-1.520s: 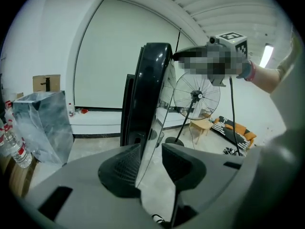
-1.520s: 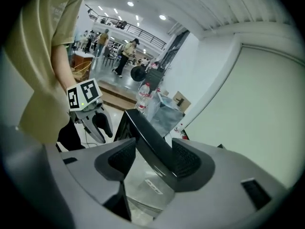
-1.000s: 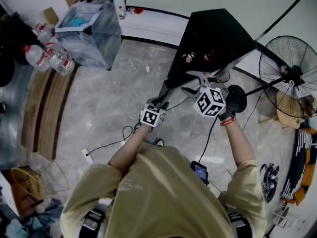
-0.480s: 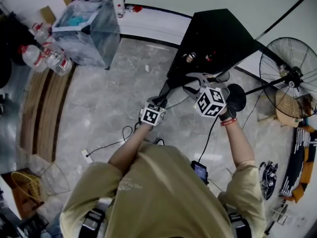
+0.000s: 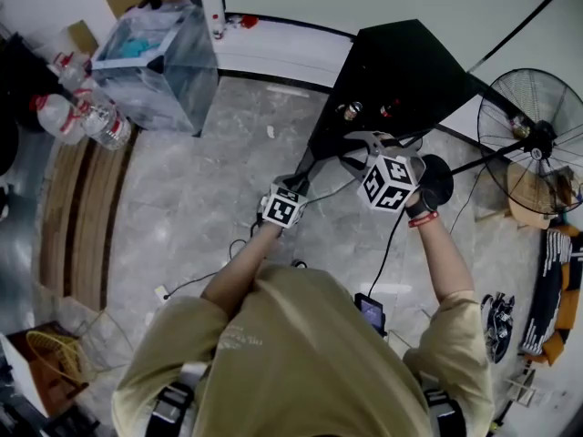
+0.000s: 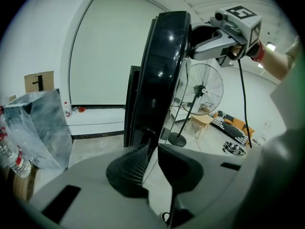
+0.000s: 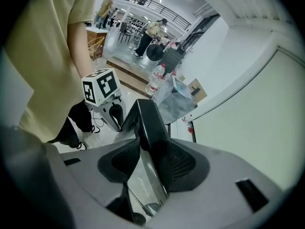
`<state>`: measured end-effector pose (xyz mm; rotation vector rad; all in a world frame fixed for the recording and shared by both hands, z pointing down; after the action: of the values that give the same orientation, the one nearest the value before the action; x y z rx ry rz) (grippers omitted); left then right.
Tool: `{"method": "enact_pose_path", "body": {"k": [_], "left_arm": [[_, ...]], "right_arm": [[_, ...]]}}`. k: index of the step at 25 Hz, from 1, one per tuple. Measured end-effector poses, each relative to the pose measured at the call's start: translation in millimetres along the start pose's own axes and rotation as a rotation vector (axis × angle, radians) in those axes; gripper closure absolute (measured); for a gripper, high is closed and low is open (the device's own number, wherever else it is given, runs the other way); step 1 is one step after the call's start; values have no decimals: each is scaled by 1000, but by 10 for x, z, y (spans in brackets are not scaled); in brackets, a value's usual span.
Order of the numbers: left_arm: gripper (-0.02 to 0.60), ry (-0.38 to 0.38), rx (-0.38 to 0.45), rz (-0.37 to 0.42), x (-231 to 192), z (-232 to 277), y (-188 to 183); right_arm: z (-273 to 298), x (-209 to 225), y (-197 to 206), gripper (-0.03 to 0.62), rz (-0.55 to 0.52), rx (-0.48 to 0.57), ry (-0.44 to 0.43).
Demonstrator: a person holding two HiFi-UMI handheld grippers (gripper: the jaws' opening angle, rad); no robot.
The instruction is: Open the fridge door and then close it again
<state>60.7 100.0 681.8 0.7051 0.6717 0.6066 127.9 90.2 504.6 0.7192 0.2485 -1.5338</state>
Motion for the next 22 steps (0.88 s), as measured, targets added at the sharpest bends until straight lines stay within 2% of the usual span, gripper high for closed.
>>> {"method": "enact_pose_path", "body": {"k": [11,17,22], "left_arm": [[503,27,-18,50,-358,107,-253],[503,35,-24,60,-521,167,-382],[502,35,-52,81,-657,263,-505]], "right_arm": [[240,303,-38,402,54,-66,10],[338,478,-45,404,79,-107,-16],[431,626,-9,402,133,-119,5]]}}
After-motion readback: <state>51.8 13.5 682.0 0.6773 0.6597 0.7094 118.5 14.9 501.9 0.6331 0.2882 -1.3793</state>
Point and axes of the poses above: the fingertips, and each gripper's own axes: z forward along the fingers, x to its right, y out of its underside, the point moved 2 cm from there along -z, backward along the fingers, and after that the axes turned 9 degrees about -z, right-handed, at the moved point
